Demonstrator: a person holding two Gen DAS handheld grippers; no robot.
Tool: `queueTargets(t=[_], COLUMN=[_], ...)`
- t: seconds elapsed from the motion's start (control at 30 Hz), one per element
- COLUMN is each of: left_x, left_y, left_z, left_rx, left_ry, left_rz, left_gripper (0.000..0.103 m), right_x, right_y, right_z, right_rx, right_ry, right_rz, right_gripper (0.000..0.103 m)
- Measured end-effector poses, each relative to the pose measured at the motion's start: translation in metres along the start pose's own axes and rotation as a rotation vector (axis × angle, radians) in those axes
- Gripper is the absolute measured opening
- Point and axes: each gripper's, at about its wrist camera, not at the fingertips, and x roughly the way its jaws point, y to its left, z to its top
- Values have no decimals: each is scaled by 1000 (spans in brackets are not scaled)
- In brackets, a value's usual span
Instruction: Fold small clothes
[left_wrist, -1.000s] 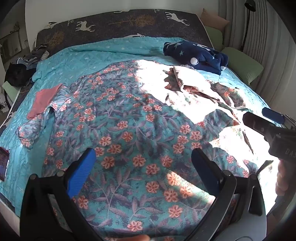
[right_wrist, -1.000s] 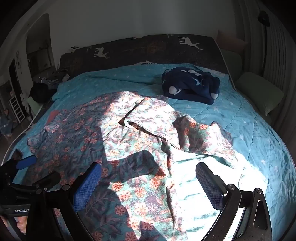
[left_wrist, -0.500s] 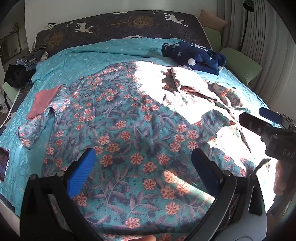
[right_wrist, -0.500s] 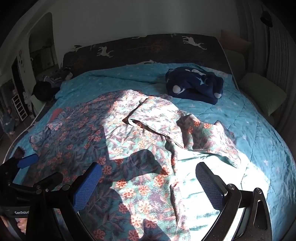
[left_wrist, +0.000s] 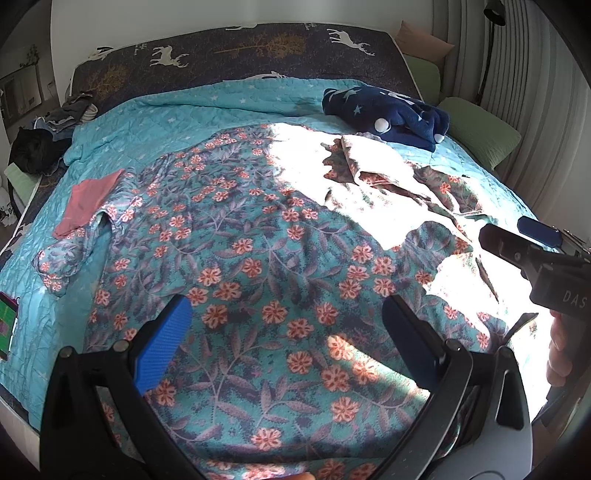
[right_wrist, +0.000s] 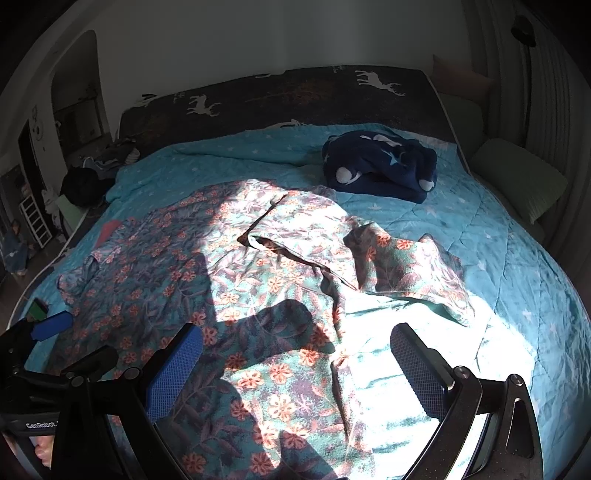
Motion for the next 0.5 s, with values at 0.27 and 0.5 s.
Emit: queueTargets(t=[0.27, 0.5], left_x=[-5, -6], left_y=[7, 15], left_z=[-2, -1], left_rx=[-26, -48], left_ry=[-6, -15], left_rz=[-18, -18], left_gripper=[102, 102], right_x=[-2, -6], right_y=[3, 6], right_z=[-1, 2], right_rx=[-12, -10], right_ry=[-3, -11], right_rz=[0, 5], right_gripper=[103, 103])
